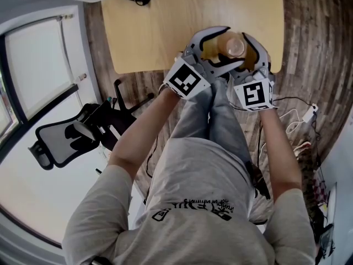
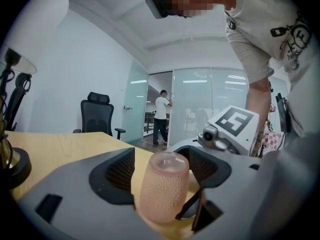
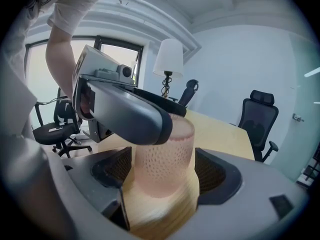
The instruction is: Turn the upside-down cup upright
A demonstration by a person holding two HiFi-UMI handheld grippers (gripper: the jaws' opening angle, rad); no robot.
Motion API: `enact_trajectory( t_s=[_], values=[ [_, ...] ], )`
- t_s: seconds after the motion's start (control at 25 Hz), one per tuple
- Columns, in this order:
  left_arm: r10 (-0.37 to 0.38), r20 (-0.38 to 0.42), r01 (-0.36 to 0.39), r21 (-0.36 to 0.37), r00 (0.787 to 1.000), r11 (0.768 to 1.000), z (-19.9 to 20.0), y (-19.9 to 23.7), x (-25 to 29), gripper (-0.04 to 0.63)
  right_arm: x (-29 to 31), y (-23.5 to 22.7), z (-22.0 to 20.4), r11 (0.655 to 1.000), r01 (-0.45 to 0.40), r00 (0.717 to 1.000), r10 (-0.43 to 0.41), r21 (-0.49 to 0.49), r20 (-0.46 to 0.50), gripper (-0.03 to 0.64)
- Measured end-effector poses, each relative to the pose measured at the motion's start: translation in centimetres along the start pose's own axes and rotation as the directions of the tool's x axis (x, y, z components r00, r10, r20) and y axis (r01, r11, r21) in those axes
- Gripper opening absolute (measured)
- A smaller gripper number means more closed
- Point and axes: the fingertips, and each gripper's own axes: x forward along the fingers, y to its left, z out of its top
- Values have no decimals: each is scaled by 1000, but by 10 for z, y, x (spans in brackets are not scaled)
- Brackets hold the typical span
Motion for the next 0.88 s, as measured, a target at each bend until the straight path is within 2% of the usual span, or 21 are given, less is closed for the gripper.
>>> enact_trajectory(
  t_s=[0.28,0.4,0.44,0.52,0.56,0.6,0.72,0.88],
  values=[
    [29,72,-30,13,997,999,61,2,-24,330,-24,-2,53,999,-31,997,33,-29,67,367],
    [124,197,-97,-143,972,985,108,9,-42,316,-42,-2,81,998,-64,994,64,3,91,363],
    [152,221,-111,-190,963,976,122,10,-49,269,-50,-3,89,998,-65,993,62,18,101,354],
    [189,239,-130,-240,952,962,144,8,-63,143,-67,-9,105,997,-43,992,34,70,120,239],
    [203,237,-143,-248,950,958,152,7,-70,73,-76,-12,112,994,-30,992,17,104,124,209],
    [216,230,-158,-248,949,956,158,5,-77,32,-83,-15,119,990,-20,992,3,139,127,167],
    [238,182,-189,-253,954,949,169,-1,-92,9,-105,-20,140,973,-6,990,-27,233,137,86],
    [263,97,-221,-314,960,923,174,-7,-95,9,-133,-27,174,945,-14,981,-50,328,186,45]
  ],
)
